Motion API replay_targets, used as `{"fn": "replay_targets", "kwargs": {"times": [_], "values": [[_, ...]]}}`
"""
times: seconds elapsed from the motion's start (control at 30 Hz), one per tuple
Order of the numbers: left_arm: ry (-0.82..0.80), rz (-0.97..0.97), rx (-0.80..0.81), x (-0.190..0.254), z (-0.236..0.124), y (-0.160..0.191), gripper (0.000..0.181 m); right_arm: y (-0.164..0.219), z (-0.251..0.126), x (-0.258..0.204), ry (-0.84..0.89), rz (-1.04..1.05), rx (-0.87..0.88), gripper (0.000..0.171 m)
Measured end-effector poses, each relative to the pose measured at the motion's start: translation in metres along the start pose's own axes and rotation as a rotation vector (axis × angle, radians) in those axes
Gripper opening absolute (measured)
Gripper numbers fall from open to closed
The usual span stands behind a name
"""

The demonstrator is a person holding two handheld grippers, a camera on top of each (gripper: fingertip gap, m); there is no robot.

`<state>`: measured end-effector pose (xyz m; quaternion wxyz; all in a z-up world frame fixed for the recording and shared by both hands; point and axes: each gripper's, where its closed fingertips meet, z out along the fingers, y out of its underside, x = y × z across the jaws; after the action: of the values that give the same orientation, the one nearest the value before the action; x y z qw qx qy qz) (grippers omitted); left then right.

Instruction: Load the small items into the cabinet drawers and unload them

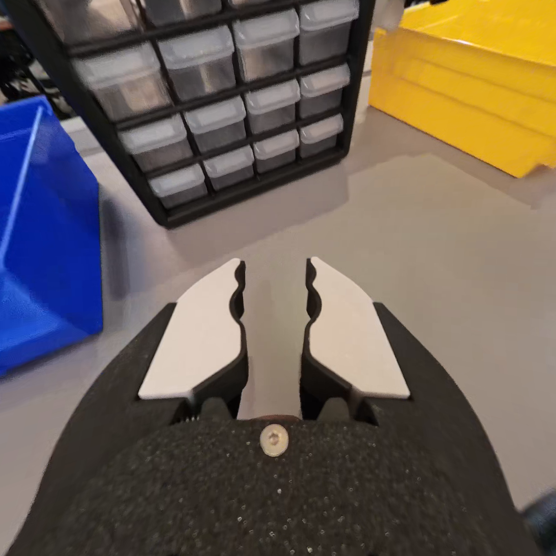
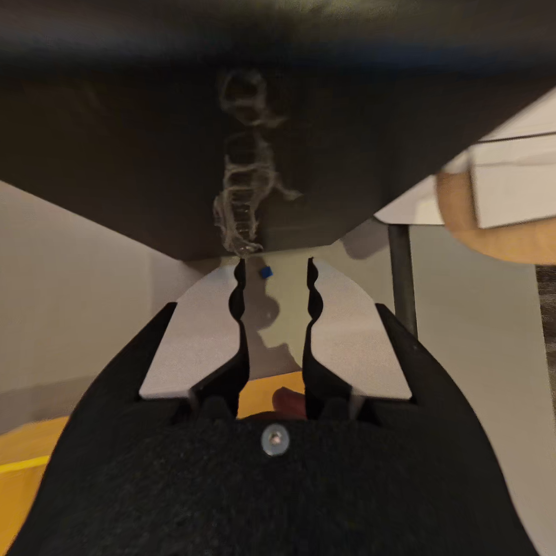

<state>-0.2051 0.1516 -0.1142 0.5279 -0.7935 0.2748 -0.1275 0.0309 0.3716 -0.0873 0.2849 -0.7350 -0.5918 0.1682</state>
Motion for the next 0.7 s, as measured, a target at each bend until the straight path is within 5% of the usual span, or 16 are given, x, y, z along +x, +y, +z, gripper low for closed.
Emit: {"fn": "replay_targets", "kwargs": {"times": [0.13, 0.3, 0.47, 0.7], "values": [[0.004, -0.042, -0.006, -0.004, -0.035, 0.030, 0.038, -0.014, -0.037, 0.047, 0.182, 0.342, 0.168, 0.033], [0.005, -0.122, 0.011, -0.007, -0.053, 0.044, 0.039, -0.025, -0.034, 0.053, 0.081, 1.087, 0.338, 0.028], [0.038, -0.132, 0.018, -0.001, -0.058, 0.042, 0.041, 0.026, 0.005, 0.037, 0.306, 1.247, -0.036, 0.039], [0.082, -0.070, 0.021, 0.021, -0.065, 0.042, 0.042, 0.048, 0.040, 0.011, 0.304, 1.302, -0.310, 0.041]]}}
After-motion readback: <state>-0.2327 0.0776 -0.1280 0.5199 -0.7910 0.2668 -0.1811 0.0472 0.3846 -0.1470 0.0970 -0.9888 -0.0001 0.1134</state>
